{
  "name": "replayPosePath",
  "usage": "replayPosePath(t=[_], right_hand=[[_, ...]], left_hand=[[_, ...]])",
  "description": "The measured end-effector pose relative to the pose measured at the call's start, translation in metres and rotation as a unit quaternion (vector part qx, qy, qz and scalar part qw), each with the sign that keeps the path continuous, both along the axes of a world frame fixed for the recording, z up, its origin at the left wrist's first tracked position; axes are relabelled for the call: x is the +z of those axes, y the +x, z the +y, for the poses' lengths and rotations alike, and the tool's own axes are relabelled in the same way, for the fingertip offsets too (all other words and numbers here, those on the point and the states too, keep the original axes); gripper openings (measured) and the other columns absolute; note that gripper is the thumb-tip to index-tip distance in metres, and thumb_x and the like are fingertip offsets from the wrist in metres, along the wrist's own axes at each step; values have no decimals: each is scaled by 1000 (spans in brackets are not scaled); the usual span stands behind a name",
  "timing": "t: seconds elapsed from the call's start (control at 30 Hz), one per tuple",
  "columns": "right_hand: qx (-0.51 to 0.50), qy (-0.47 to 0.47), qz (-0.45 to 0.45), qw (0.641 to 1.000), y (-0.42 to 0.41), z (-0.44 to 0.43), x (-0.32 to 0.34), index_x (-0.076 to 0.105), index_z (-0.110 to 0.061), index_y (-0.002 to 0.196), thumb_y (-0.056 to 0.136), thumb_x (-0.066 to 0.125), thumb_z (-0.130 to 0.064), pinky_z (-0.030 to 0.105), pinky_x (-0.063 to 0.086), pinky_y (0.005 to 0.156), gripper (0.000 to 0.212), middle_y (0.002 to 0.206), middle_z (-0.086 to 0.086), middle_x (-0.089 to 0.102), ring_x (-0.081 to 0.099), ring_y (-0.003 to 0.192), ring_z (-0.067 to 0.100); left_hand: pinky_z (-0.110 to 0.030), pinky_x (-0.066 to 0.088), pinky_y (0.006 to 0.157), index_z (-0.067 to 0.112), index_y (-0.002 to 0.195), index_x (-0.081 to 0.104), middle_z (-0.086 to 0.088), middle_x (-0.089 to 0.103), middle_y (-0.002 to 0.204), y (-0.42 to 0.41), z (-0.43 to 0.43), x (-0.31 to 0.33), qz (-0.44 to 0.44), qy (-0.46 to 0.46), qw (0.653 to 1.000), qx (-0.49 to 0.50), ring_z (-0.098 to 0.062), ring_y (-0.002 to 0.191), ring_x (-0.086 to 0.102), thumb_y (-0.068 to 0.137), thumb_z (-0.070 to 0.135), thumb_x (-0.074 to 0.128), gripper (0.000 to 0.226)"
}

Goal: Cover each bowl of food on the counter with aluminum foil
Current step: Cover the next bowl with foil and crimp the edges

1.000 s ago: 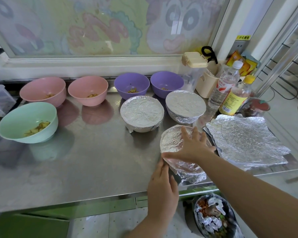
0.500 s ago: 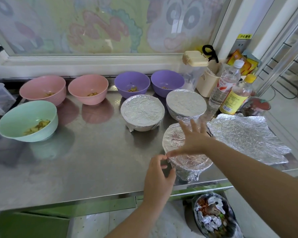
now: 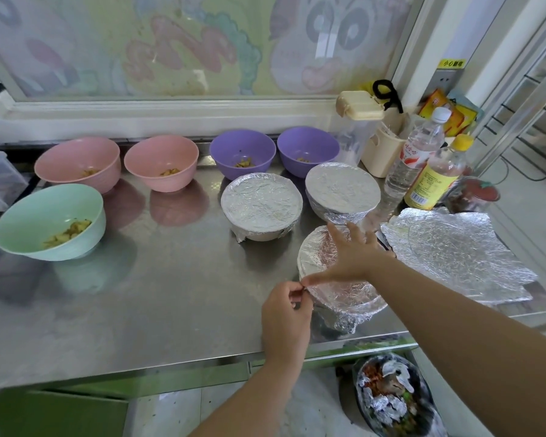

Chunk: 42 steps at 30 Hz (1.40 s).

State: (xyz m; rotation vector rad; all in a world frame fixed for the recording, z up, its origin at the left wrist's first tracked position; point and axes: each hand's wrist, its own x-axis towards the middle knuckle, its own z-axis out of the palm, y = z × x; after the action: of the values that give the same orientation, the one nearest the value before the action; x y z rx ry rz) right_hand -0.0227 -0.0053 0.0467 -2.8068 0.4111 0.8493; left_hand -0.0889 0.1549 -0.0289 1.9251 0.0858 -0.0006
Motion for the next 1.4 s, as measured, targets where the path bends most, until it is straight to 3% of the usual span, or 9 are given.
replayPosePath(t=[0.2, 0.4, 0.53, 0.67, 0.73, 0.83, 0.97, 1.13, 1.4], right_hand=[[-39, 6, -6, 999, -1, 6, -4, -22, -43, 155, 42, 61, -100, 80, 11, 111, 152, 166, 2, -26, -21, 150, 45], [-38, -4, -9, 999, 0, 5, -9, -24, -42, 155, 39, 58, -102, 81, 10, 111, 154, 166, 4, -25, -19, 150, 46], [-41, 2, -13, 999, 0, 4, -11, -23, -41, 155, 37, 57, -103, 79, 12, 112, 156, 166, 3, -25, -17, 151, 47], [-60, 4, -15, 998, -3, 7, -8, -22, -40, 156, 34, 50, -105, 79, 12, 112, 156, 166, 4, -25, -16, 151, 47], [-68, 5, -13, 998, -3, 10, -8, -23, -39, 156, 22, 38, -109, 77, 11, 113, 163, 166, 6, -27, -18, 150, 48], [-77, 5, -10, 997, -4, 11, -10, -26, -39, 154, 14, 28, -112, 80, 6, 111, 167, 164, 7, -32, -22, 149, 48], [-66, -8, -18, 998, -6, 7, -8, -27, -43, 153, 33, 41, -110, 88, 0, 101, 153, 161, 4, -37, -33, 146, 43], [-11, -2, -11, 1000, -1, 8, -9, -26, -46, 152, 39, 52, -106, 85, -2, 106, 150, 162, 1, -35, -34, 145, 44], [-15, 10, -3, 1000, 3, 9, -16, -26, -45, 152, 29, 50, -107, 78, 3, 112, 157, 163, 2, -33, -33, 145, 46]], left_hand=[[-32, 55, 67, 18, 85, 68, 6, 64, 87, 3, -7, -5, -40, 21, 997, 57, -8, 77, 65, 87, 12, 72, 7], [-27, 54, 89, 15, 119, 70, 11, 68, 109, -24, -16, -9, -64, 7, 996, 55, -5, 98, 65, 97, 11, 59, 25], [-30, 37, 115, 16, 151, 39, 7, 42, 151, -38, -27, -5, -14, 43, 999, 1, -8, 137, 44, 104, 12, 44, 48], [-21, 18, 121, 21, 158, 15, 6, 22, 161, -38, -27, -3, 26, 36, 997, -68, -7, 148, 23, 104, 15, 44, 61], [-27, 31, 117, 26, 159, 13, -1, 30, 152, -35, -19, -11, 27, 39, 994, -95, 2, 135, 34, 101, 15, 50, 69], [-27, 49, 98, 35, 155, 20, 12, 32, 132, -33, -6, -19, 33, 13, 994, -99, 0, 107, 52, 94, 14, 61, 76], [-26, 56, 78, 40, 128, 38, 5, 56, 111, -41, -6, -20, 55, -54, 995, -60, -10, 83, 63, 83, 25, 74, 59], [-37, 53, 87, 36, 114, 34, 11, 50, 107, -45, -18, -24, 19, 21, 998, -64, -10, 96, 57, 67, 57, 71, 64], [-38, 52, 72, 34, 90, 37, 19, 39, 92, -35, -27, -23, -11, 45, 998, -40, -12, 78, 51, 76, 41, 78, 43]])
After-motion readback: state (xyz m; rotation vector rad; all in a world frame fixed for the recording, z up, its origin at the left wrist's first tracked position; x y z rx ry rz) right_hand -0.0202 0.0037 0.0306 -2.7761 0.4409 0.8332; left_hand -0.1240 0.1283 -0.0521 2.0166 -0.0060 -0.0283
